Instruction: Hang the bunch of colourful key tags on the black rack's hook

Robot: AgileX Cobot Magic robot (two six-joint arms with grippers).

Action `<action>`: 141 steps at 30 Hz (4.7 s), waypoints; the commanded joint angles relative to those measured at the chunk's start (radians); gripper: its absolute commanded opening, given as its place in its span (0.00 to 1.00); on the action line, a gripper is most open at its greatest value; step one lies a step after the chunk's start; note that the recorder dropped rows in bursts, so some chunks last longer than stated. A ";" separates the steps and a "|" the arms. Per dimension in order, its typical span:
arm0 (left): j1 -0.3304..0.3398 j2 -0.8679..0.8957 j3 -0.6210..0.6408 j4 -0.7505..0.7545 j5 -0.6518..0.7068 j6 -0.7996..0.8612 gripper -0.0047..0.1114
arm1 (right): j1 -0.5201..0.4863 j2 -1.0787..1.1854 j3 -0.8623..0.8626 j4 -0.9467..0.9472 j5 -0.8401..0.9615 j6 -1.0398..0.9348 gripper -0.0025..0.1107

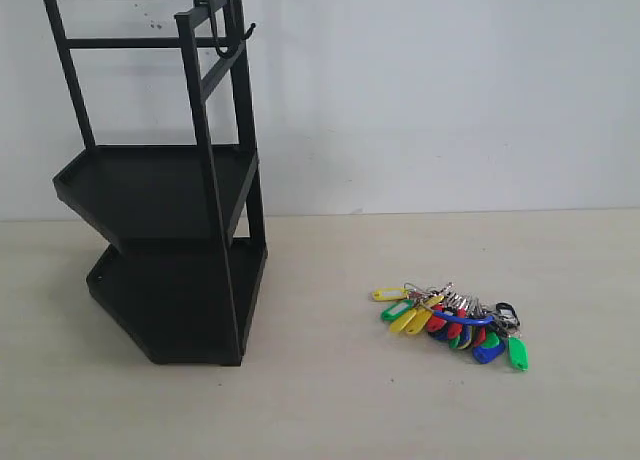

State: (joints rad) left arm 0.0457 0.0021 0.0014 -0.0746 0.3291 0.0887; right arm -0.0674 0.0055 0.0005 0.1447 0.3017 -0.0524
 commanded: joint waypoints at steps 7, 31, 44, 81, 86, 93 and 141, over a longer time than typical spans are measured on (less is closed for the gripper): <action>0.004 -0.002 -0.001 -0.007 -0.014 -0.010 0.08 | -0.003 -0.005 0.000 -0.001 -0.007 -0.005 0.02; 0.004 -0.002 -0.001 -0.007 -0.014 -0.010 0.08 | -0.003 -0.003 -0.093 0.147 -0.705 -0.069 0.02; 0.004 -0.002 -0.001 -0.007 -0.014 -0.010 0.08 | -0.003 0.550 -0.483 0.137 -0.063 -0.211 0.02; 0.004 -0.002 -0.001 -0.007 -0.014 -0.010 0.08 | 0.071 1.171 -0.880 0.151 0.253 -0.791 0.02; 0.004 -0.002 -0.001 -0.007 -0.014 -0.010 0.08 | 0.198 1.309 -0.963 0.099 0.315 -0.822 0.02; 0.004 -0.002 -0.001 -0.007 -0.014 -0.010 0.08 | 0.354 1.546 -1.146 -0.183 0.543 -0.668 0.02; 0.004 -0.002 -0.001 -0.007 -0.014 -0.010 0.08 | 0.413 2.079 -1.389 -0.780 0.372 -0.162 0.42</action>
State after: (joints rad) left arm 0.0457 0.0021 0.0014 -0.0746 0.3291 0.0887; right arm 0.3618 2.0870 -1.3844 -0.6343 0.6766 -0.2242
